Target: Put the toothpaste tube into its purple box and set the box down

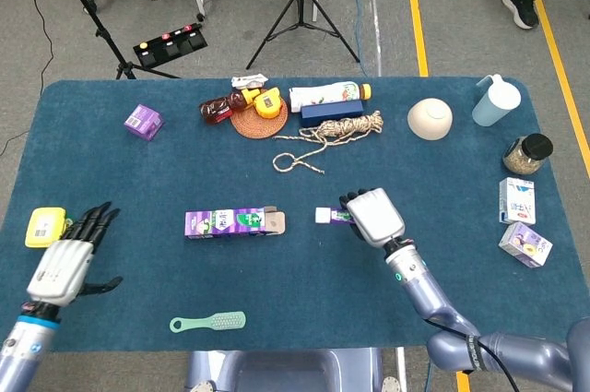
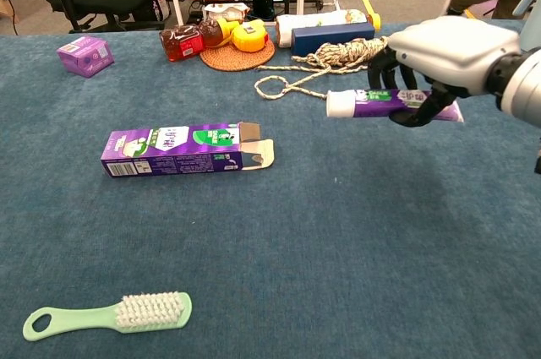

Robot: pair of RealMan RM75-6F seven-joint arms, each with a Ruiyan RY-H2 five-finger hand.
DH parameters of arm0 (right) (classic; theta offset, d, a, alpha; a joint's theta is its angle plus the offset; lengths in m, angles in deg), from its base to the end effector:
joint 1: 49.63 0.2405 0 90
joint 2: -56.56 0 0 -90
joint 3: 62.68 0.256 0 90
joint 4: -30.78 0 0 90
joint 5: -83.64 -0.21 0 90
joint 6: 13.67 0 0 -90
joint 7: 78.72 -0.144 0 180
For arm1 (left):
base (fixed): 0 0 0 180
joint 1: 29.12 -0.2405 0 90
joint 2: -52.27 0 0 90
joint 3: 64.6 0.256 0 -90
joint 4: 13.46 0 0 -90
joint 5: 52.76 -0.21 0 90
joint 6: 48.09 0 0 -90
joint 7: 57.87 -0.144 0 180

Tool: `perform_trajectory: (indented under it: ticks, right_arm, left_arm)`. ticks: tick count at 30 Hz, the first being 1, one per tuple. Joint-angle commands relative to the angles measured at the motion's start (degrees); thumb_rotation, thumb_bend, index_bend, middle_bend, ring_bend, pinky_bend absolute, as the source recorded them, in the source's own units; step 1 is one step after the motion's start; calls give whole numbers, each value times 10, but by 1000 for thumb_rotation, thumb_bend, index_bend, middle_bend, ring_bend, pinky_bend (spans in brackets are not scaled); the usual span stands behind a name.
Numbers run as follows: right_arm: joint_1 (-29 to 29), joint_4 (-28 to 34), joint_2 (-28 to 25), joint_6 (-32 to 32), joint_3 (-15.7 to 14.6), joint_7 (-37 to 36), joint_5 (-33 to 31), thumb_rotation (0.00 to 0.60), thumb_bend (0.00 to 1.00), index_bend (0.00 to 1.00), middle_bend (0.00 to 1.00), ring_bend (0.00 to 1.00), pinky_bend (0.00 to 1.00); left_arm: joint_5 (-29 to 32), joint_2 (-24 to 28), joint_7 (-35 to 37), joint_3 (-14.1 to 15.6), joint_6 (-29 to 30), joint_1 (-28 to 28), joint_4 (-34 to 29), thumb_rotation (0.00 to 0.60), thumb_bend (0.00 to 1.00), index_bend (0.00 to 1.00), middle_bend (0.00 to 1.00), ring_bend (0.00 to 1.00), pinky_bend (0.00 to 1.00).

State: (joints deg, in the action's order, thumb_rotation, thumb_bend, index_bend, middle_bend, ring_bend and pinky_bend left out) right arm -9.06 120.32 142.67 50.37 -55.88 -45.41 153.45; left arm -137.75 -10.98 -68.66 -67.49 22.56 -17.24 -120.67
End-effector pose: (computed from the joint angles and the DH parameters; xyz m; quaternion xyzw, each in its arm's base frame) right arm -0.1433 -0.3240 0.0053 0.7720 -0.2431 0.3565 0.4667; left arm -0.2434 0.2022 0.1099 -0.6740 -0.4254 -0.3660 0.4805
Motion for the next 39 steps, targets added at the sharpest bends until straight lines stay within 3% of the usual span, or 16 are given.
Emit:
perform_trajectory:
  ticks: [1,9,20,31,39]
  right_arm:
    - [-8,21,-19,12,-6,14,14,600,582,536,554,553,642]
    - [-16,35,-38,18,-7,28,19,600,580,537,554,552,642]
    - [-21,19,-40,9,-4,14,18,600,581,537,554,552,642]
    - [-28,5,-38,7,-5,-2,22,600,584,537,554,553,642]
    - [-34,-6,-39,4,-3,-18,23,600,594,537,554,553,642]
  left_arm:
    - [61,-34,-72,-40,-103,91,-13,600,68,0,0,0,158]
    - [186,-120,-169,-72,-157,174,25,600,68,0,0,0,172]
    - [317,-190,-258,-79,-156,246,69,600,69,0,0,0,183]
    - [339,-256,-278,-72,-157,297,145,600,69,95,0,0,187]
    - [373,-296,-292,-66,-163,327,185,600,68,107,0,0,205]
